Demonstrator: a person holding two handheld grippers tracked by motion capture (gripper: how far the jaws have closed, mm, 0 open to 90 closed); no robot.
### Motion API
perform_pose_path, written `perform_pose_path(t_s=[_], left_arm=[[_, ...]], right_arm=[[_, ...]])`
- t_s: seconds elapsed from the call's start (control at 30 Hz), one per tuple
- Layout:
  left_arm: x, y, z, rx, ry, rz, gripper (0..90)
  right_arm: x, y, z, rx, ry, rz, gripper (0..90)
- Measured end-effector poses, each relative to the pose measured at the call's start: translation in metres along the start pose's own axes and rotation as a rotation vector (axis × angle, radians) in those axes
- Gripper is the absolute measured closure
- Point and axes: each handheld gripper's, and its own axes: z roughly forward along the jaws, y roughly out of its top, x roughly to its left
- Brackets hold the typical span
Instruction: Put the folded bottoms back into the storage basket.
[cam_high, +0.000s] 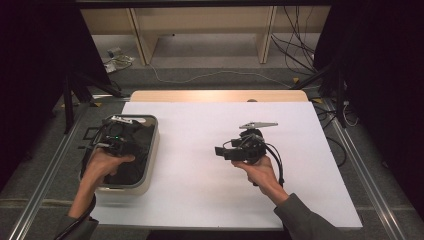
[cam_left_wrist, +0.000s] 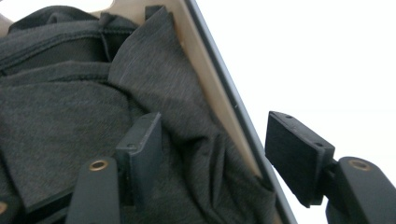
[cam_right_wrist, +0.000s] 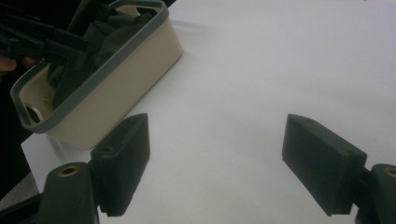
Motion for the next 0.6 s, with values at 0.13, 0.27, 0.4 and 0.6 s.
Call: perform_pose_path(t_s=[0.13, 0.27, 0.4, 0.6], left_arm=[[-0.004, 0.001, 0.002, -0.011, -0.005, -0.002, 32.2], [-0.006, 0.002, 0.002, -0.034, -0.001, -0.003, 27.4], [-0.01, 0.003, 0.001, -0.065, -0.013, 0.009, 25.1], [-0.017, 0.004, 0.0, -0.104, -0.02, 0.027, 22.9]], right_arm=[[0.0, 0.0, -0.002, -0.008, -0.001, -0.002, 24.2], [-0.001, 0.0, -0.004, -0.012, 0.001, -0.004, 24.2], [-0.002, 0.0, -0.005, -0.017, 0.001, -0.003, 24.2], [-0.002, 0.0, -0.008, -0.03, 0.004, -0.007, 23.9]])
